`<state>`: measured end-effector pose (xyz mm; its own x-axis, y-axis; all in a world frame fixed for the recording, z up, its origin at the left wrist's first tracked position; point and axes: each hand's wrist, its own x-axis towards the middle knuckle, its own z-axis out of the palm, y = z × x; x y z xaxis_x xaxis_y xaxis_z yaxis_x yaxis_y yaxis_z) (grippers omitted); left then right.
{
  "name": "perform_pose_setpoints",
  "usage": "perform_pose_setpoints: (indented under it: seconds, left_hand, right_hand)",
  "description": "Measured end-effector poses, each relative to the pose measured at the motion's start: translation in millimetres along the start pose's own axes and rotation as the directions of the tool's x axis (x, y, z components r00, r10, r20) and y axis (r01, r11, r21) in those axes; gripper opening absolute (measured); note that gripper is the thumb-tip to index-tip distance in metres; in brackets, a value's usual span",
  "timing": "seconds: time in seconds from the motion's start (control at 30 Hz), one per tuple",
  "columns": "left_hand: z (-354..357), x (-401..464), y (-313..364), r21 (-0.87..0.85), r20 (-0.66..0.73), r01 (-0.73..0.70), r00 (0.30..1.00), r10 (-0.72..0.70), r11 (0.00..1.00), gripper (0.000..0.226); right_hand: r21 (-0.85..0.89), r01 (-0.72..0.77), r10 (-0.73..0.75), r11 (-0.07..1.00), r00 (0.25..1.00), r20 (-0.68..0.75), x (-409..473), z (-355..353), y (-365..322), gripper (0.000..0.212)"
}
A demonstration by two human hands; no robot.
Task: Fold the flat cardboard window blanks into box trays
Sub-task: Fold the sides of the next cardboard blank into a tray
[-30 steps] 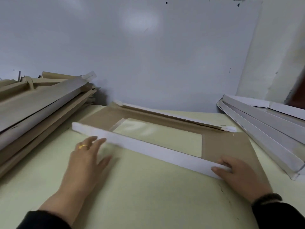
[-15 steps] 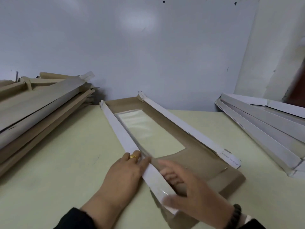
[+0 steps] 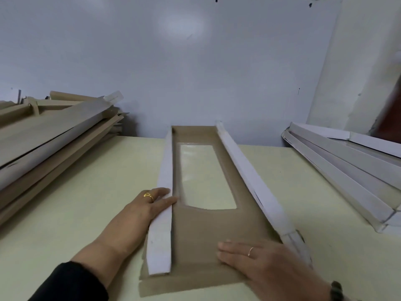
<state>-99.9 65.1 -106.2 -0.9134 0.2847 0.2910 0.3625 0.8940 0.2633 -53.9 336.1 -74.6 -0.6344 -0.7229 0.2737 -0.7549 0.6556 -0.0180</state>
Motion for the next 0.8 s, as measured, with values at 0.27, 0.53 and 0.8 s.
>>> perform_pose_setpoints:
  seconds: [0.27, 0.53, 0.8]
  left_hand:
    - [-23.1, -3.4, 3.5, 0.023, -0.320, 0.106, 0.943, -0.094, 0.994, 0.055]
    - [1.5, -26.3, 74.1, -0.293, 0.234, -0.266, 0.911, 0.339, 0.918, 0.067]
    - [-22.8, -27.8, 44.2, -0.605, 0.302, -0.001, 0.925, 0.231, 0.796, 0.031]
  right_hand:
    - [-0.181, -0.061, 0.098, 0.982, 0.973, 0.208, 13.4, 15.8, -9.3, 0.048]
    - [0.285, -0.062, -0.002, 0.956, 0.976, 0.217, 17.2, 30.9, 4.6, 0.063]
    - [0.580, -0.228, 0.111, 0.782, 0.967, 0.230, 2.6, 20.3, 31.3, 0.052]
